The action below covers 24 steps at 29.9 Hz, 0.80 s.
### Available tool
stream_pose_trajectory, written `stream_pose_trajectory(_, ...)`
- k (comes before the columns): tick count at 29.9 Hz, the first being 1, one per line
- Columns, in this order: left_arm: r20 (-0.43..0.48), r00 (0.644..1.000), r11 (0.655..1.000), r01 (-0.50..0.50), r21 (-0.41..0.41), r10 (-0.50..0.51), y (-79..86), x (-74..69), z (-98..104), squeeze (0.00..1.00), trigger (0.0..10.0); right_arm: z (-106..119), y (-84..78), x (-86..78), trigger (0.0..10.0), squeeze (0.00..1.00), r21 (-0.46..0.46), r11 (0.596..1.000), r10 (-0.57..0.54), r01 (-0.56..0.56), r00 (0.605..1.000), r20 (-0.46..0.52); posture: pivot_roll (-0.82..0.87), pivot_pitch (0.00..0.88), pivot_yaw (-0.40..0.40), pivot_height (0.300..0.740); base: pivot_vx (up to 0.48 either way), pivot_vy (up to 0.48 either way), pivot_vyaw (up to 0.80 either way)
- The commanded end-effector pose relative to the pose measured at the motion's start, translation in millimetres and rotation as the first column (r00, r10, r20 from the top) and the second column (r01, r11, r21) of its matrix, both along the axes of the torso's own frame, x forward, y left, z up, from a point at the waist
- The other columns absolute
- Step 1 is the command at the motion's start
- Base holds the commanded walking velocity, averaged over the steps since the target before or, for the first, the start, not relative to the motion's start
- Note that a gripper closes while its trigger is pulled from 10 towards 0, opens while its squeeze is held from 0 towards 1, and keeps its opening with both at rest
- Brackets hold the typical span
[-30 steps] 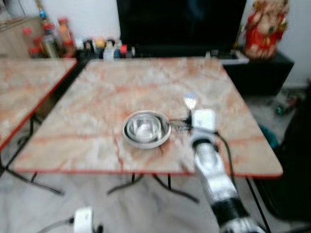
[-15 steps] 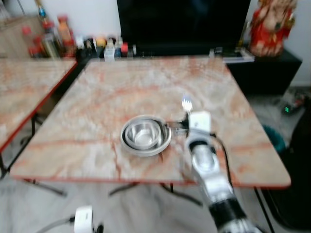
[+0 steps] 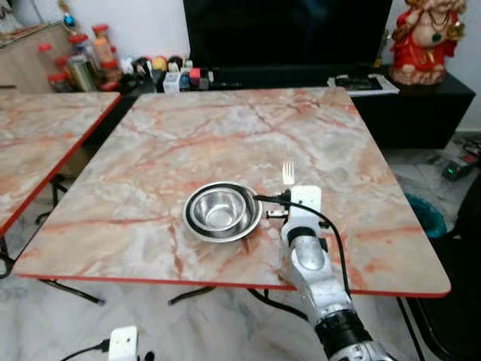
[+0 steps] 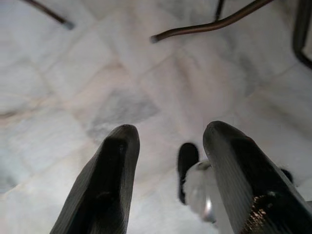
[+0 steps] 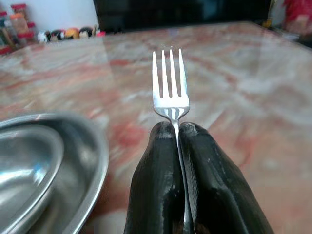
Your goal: Setting the table
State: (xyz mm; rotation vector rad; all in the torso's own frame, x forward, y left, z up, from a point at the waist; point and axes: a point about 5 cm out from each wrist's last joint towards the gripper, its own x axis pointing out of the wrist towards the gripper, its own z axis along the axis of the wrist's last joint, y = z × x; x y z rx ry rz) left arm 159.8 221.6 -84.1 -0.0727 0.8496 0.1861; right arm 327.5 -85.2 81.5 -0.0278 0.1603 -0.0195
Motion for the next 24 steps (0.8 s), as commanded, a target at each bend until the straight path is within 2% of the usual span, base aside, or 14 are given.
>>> stream_pose_trajectory(1,0.011,1.000,1.000,-0.005,0.004,0.005,3.6,-1.0,0.8,0.00,10.0,-3.0,2.0,2.2,10.0,0.00,0.033,0.999,-0.024,0.025,0.999,-0.032,0.09,0.000,0.078,0.740,0.000,0.000,0.00)
stream_pose_trajectory(6,0.006,1.000,1.000,-0.008,0.013,0.008,9.0,-7.0,0.1,0.00,10.0,-9.8,0.8,3.4,10.0,0.00,0.044,0.996,-0.073,0.076,0.995,-0.074,0.10,0.000,0.082,0.740,0.000,0.000,0.00)
stream_pose_trajectory(11,0.003,1.000,1.000,-0.014,0.017,0.013,11.7,-10.8,-0.5,0.00,10.0,-10.5,-0.7,8.0,10.0,0.00,0.025,0.996,-0.080,0.082,0.994,-0.075,0.11,0.000,0.080,0.740,0.000,0.000,0.00)
stream_pose_trajectory(22,0.007,1.000,1.000,-0.007,0.015,0.006,9.8,-10.5,-0.6,0.00,10.0,-8.6,-5.5,15.0,10.0,0.00,0.005,0.996,-0.089,0.089,0.994,-0.069,0.12,0.002,0.079,0.740,0.000,0.000,0.00)
stream_pose_trajectory(24,0.006,1.000,1.000,-0.006,0.013,0.006,10.5,-11.8,-0.8,0.00,10.0,-10.8,-10.8,15.9,10.0,0.00,-0.015,0.995,-0.098,0.097,0.993,-0.071,0.12,0.002,0.082,0.740,0.000,0.000,0.00)
